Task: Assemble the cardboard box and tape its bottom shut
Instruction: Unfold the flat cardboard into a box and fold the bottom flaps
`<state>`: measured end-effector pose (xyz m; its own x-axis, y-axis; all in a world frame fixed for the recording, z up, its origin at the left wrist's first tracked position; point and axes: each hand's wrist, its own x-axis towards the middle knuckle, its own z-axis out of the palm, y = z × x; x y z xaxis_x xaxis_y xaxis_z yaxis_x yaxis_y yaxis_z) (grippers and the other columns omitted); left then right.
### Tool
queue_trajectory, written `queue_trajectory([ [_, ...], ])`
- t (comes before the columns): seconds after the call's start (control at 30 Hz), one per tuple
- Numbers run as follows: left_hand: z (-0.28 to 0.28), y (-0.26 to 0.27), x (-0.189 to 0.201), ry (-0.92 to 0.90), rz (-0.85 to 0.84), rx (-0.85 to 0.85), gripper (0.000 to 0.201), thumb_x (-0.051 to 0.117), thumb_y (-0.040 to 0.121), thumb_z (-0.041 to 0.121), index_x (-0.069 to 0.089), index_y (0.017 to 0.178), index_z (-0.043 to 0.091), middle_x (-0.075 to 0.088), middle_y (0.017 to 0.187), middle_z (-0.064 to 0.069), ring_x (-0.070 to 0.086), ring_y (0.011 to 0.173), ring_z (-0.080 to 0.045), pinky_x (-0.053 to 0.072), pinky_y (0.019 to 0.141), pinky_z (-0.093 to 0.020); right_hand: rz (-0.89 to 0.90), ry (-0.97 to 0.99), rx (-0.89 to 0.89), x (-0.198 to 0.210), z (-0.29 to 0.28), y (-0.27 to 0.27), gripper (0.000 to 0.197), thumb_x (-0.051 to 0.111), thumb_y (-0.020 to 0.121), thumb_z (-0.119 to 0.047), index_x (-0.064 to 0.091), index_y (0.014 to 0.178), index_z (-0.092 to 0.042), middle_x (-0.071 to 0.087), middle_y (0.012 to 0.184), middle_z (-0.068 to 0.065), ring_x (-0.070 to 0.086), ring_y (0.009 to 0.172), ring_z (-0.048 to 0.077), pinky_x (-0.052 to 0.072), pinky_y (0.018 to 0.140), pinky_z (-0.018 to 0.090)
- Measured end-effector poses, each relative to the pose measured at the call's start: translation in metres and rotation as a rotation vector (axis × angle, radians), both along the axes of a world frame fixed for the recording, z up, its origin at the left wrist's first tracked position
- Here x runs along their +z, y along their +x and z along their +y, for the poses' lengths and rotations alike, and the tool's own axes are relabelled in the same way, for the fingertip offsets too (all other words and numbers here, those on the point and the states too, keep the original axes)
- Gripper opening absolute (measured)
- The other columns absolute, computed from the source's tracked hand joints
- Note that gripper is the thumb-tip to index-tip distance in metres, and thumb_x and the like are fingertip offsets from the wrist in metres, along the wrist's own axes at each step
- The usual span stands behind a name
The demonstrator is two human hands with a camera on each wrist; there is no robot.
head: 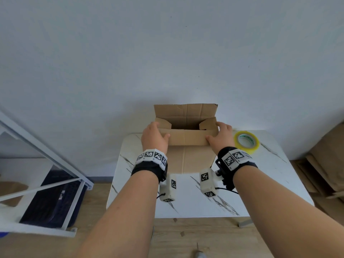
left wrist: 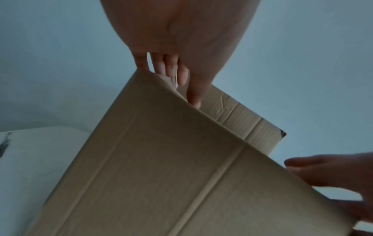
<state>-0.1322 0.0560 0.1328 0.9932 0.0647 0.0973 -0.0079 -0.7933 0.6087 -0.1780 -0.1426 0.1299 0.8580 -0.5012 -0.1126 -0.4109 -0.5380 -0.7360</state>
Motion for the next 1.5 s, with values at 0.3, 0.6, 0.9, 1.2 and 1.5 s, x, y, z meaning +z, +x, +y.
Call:
queue_trajectory([
  [0.3,-0.007,-0.009,-0.005,0.067,0.051,0.029,0.049,0.059,0.087,0.045,0.051,0.121,0.012,0.048,0.127,-0.007,0.055,0.109,-0.027,0.049,0.080,-0.035,0.133,0.157,-0.055,0.001,0.001,-0.004,0.062,0.050,0.084,-0.023,0.031,0.143,-0.016,0.062,0.117,0.011,0.063,0.096,0.029,0.055,0.085,0.046],
  [0.6,-0.016,0.000,-0.014,0.048,0.143,-0.051,0.076,0.062,0.079,0.057,0.038,0.138,0.015,0.028,0.149,-0.008,0.033,0.135,-0.029,0.034,0.111,-0.042,0.044,-0.257,-0.013,0.013,-0.003,0.002,0.089,0.062,0.080,-0.017,0.010,0.153,-0.019,0.017,0.156,0.009,0.022,0.142,0.032,0.029,0.114,0.043],
  [0.9,-0.011,0.004,-0.010,0.026,0.159,-0.088,0.075,0.065,0.079,0.055,0.038,0.137,0.015,0.029,0.145,-0.005,0.034,0.133,-0.027,0.037,0.106,-0.039,0.007,-0.512,0.188,0.030,0.004,0.025,0.072,0.061,0.089,-0.028,0.023,0.150,-0.020,0.022,0.156,0.010,0.016,0.145,0.030,0.017,0.119,0.044],
  [1.2,-0.005,0.011,-0.013,-0.006,0.150,-0.165,0.073,0.068,0.079,0.050,0.038,0.137,0.016,0.030,0.144,-0.004,0.035,0.133,-0.026,0.033,0.109,-0.036,0.058,-0.508,0.157,0.016,0.011,0.019,0.030,0.044,0.096,-0.034,0.055,0.114,-0.013,0.051,0.119,0.011,0.049,0.111,0.028,0.040,0.098,0.039],
  [1.5,-0.001,0.018,-0.009,0.175,0.105,-0.236,0.073,0.061,0.082,0.056,0.038,0.140,0.018,0.031,0.150,-0.003,0.025,0.140,-0.024,0.025,0.116,-0.036,0.340,-0.392,0.210,0.019,0.003,0.027,0.053,0.046,0.088,-0.035,0.040,0.139,-0.021,0.045,0.137,0.006,0.038,0.130,0.028,0.034,0.107,0.048],
])
